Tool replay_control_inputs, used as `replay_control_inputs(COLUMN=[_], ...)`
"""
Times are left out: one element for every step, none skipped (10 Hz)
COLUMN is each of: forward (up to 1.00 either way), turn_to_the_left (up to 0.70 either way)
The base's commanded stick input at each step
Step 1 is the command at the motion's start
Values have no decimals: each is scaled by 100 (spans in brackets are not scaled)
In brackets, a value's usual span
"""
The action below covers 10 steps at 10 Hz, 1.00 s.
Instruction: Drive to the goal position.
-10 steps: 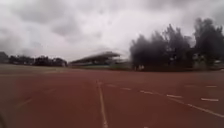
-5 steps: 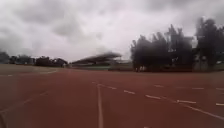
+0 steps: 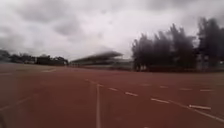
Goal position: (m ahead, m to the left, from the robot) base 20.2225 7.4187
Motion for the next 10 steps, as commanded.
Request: replay_control_inputs(forward=[70, 70, 70, 70, 70, 70, 70, 70, 70, 70], turn_to_the_left=[0, 0, 0, 0, 0, 0, 0, 0, 0, 0])
